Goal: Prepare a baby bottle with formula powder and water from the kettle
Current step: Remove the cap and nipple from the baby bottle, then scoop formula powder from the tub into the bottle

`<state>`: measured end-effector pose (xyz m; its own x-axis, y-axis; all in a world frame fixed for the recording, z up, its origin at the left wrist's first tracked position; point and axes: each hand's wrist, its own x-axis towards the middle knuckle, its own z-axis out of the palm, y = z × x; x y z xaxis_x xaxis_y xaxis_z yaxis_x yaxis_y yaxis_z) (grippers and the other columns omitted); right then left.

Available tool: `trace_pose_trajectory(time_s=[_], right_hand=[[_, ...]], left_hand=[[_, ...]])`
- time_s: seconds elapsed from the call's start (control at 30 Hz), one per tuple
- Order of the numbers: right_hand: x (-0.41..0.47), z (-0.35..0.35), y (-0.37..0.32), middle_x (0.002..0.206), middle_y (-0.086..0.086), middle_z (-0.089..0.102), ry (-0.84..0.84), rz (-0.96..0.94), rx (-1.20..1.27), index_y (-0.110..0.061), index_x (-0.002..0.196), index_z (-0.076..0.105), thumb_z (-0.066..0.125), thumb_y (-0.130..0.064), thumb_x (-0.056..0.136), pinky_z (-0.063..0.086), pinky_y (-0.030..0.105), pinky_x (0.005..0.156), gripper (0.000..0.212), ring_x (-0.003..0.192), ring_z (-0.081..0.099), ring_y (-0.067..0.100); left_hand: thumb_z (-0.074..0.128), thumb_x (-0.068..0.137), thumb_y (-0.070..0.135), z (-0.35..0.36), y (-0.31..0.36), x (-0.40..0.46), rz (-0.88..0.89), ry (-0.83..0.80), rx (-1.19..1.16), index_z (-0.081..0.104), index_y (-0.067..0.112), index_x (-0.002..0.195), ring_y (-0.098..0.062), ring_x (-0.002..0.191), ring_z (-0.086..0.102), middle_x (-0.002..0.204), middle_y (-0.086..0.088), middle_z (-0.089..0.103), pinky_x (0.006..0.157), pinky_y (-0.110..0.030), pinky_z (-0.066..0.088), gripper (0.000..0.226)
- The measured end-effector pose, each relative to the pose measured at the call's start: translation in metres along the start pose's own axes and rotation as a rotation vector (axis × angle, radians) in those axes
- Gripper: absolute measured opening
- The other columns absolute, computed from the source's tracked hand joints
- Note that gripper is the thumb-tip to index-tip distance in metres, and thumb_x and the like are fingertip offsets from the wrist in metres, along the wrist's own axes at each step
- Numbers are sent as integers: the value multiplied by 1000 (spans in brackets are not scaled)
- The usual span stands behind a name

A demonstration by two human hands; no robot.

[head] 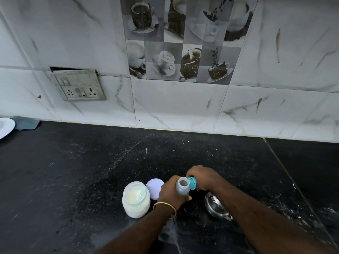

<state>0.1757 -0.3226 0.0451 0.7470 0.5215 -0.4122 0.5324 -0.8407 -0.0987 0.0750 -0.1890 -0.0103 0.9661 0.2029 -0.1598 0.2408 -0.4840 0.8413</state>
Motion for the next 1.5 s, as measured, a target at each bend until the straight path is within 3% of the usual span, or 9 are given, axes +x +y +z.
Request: trace_pose_trajectory(time_s=[0.17,0.37,0.57,0.67,0.8,0.93,1.03,1.23,1.5], right_hand=[[1,5,-1,127,1,63,16,-7,-6,-26,116,65,64,-10,83,52,38,89,37,113,62,23],[-1,7,1,132,-2,59,-14,-8,-13,-29,125,58,77,-3,72,52,41,92,62,121,59,24],[-2,2,-1,140,3,53,-39,13,-21,-25,139,51,86,-13,69,49,40,101,79,129,53,27],[-1,-14,-9,144,4,48,-38,-25,8,-25,146,44,87,-21,68,47,41,105,90,132,50,26],[2,-33,-30,137,2,54,67,-108,232,-23,140,52,84,-30,75,49,38,103,73,123,56,19],[-1,-47,-68,110,-2,68,198,-270,492,-22,111,69,83,-24,80,58,30,88,34,93,67,10],[-8,-54,-109,97,-4,72,212,-398,563,-20,96,74,82,-19,81,53,16,73,17,79,68,5],[-9,-48,-160,121,-9,59,152,-534,41,-30,104,73,72,-34,85,50,36,88,19,112,57,13],[3,-22,-196,125,9,59,129,-370,-551,-7,116,66,65,-20,92,36,37,77,28,117,56,32]], left_hand=[[87,55,31,-2,1,-2,15,3,-13,55,33,98,-13,95,65,102,10,67,88,-36,54,54],[85,52,28,-11,14,-10,78,52,-122,59,34,86,-11,88,69,92,9,71,83,-41,57,43],[87,54,35,-70,63,-4,291,87,-99,65,26,106,-14,94,67,102,8,71,85,-34,56,57],[93,58,25,-114,79,1,309,143,-88,65,20,111,-14,94,64,106,4,69,84,-23,52,61],[93,59,19,-165,71,-1,249,247,-102,64,21,111,-10,89,62,103,5,68,79,-17,46,59],[92,60,16,-191,33,-13,145,308,-127,61,23,110,-7,89,62,99,11,64,75,-14,48,59],[93,59,14,-199,-6,-27,64,352,-156,62,25,106,-13,92,65,100,9,67,79,-24,53,58],[91,59,8,-199,-56,-58,-4,380,-159,62,33,95,3,87,62,95,18,66,70,-11,45,53],[92,58,11,-189,-86,-75,-23,348,-153,63,32,99,-2,93,64,100,16,67,79,-19,49,55]])
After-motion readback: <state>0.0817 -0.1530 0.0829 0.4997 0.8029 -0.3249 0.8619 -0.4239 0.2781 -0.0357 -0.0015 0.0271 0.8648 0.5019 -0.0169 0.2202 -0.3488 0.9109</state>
